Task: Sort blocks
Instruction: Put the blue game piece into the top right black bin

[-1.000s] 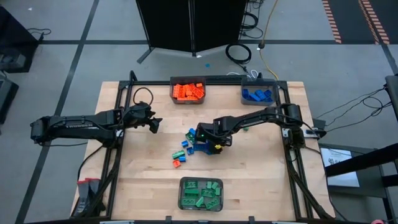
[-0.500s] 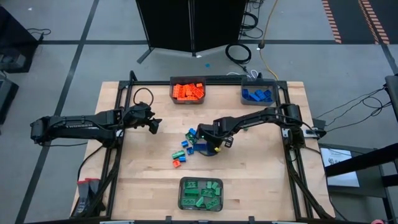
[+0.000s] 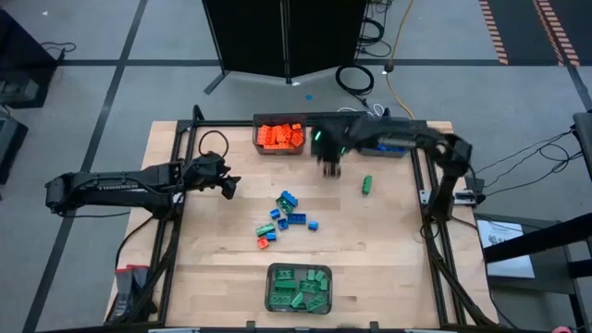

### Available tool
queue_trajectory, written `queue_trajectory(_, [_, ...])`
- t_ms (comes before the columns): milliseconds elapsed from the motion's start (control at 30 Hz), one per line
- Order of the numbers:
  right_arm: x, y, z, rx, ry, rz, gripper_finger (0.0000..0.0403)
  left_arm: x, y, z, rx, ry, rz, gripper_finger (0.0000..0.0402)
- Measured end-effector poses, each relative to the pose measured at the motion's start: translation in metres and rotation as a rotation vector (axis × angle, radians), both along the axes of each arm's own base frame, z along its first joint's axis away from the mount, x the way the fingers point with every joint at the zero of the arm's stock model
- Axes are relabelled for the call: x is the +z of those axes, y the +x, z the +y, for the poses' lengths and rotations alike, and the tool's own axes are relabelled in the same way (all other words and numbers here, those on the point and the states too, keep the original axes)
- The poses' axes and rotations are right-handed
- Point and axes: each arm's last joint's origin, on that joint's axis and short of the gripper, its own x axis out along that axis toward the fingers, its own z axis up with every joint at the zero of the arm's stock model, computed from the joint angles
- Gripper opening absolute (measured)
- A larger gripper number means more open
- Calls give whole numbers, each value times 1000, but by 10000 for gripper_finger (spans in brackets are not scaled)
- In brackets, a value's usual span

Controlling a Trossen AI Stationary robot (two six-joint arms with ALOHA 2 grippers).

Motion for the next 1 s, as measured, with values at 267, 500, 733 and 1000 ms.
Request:
queue_trajectory(267, [16, -93, -86, -634, 8, -78, 107, 0, 0, 0, -10, -10, -2, 270])
queue_trajectory(500, [-3, -143, -105, -934, 86, -60, 107, 0, 0, -1, -14, -14, -2, 270])
queue_trajectory(733, [-14, -155, -106, -1000, 114, -42, 124, 0, 0, -1, -15, -14, -2, 270])
queue_trajectory(1000, [-7, -154, -103, -965, 96, -62, 311, 0, 0, -1, -15, -15, -2, 270])
